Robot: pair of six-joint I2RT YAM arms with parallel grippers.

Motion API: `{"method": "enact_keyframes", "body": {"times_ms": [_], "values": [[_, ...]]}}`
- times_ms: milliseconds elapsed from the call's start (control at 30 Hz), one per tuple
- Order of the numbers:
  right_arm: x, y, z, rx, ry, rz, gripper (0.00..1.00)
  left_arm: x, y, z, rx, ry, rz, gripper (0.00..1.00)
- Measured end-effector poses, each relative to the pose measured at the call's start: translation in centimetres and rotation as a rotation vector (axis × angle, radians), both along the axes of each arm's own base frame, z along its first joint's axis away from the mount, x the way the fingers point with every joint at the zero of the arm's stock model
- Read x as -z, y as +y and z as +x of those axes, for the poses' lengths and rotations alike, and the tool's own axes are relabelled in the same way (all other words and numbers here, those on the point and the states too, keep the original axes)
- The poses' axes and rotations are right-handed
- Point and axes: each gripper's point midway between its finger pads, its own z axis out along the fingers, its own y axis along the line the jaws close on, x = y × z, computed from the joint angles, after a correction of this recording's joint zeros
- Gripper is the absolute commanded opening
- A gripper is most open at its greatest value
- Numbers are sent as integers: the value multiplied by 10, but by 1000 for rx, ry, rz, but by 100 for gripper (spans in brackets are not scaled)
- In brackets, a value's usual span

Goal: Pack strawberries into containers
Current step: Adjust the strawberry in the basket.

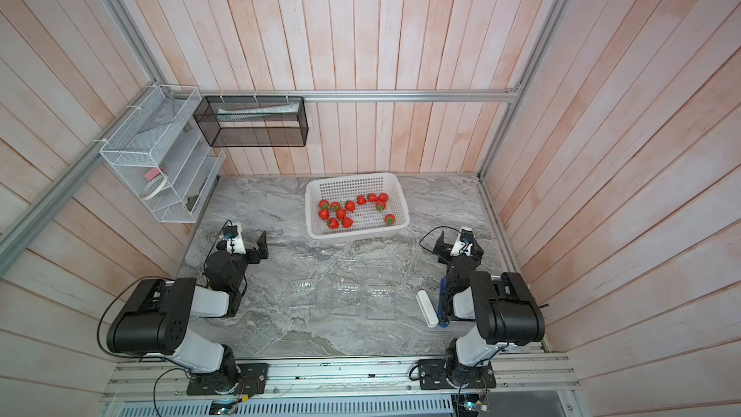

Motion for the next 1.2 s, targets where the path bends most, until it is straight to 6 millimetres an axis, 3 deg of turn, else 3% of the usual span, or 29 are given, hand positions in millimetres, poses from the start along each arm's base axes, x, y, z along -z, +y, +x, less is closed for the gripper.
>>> {"method": "enact_keyframes", "body": {"times_ms": [867, 967, 1100, 1200], "values": [[-3, 1, -1, 3, 5, -3, 98, -4, 4, -1, -24, -8, -6, 100], [-27, 6, -2, 14, -28, -9, 98, -24, 8, -6, -48, -36, -10, 100], [-79, 0, -2, 78, -120, 39, 98, -73, 11, -9, -111, -113, -72, 100], [-102, 3, -9, 97, -153, 100, 98, -103, 16, 0, -193, -112, -172, 100]]}}
